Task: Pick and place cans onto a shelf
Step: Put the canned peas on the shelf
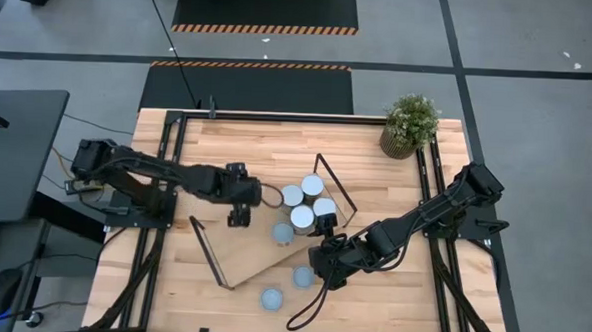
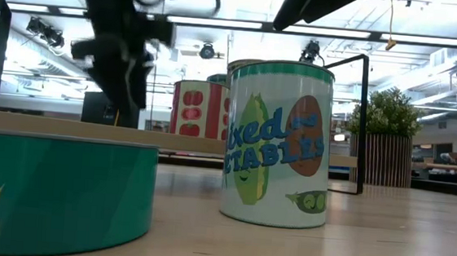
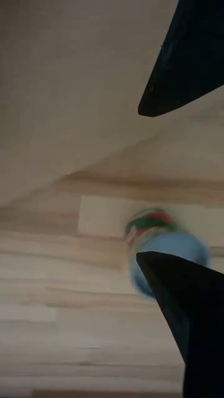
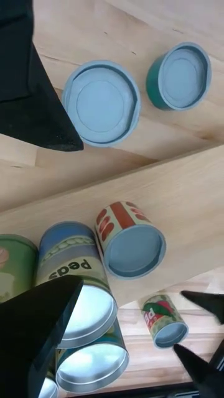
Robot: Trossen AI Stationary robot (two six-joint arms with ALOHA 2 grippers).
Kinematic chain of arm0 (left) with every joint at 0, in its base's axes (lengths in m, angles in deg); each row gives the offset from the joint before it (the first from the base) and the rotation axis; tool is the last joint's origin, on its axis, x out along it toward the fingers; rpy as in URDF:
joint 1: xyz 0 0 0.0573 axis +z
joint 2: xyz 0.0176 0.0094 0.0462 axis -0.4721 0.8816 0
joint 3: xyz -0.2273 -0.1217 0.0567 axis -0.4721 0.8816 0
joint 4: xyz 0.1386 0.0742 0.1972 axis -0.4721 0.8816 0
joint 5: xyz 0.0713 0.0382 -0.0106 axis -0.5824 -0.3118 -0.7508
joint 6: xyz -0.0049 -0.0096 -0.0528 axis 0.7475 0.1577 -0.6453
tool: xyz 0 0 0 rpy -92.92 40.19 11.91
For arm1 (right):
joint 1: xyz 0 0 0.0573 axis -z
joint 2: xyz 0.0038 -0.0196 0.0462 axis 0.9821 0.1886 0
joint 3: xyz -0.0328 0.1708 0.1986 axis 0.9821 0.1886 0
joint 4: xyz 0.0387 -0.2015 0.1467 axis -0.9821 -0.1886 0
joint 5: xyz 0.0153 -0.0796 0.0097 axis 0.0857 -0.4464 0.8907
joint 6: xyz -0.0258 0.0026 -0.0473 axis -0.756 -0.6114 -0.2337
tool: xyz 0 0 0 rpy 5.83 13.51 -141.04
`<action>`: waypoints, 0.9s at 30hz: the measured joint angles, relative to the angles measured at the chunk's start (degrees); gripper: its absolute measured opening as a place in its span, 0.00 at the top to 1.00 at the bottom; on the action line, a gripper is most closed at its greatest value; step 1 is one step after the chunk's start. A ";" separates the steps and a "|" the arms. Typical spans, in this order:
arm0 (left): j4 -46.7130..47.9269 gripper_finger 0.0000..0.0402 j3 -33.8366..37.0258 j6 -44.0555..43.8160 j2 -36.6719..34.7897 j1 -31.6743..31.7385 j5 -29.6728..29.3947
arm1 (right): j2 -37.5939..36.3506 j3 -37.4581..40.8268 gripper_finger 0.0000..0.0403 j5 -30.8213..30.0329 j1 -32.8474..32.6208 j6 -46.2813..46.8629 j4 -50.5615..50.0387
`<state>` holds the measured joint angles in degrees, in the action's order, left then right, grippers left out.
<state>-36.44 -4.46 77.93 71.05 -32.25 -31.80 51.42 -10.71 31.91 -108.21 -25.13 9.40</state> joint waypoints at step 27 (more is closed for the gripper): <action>-8.79 0.05 6.54 14.30 0.42 20.70 14.85 | 0.00 0.01 0.13 0.30 0.07 -1.72 1.26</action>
<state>-45.23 2.08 92.23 71.47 -11.55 -16.95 51.42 -10.70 32.21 -108.15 -26.86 10.66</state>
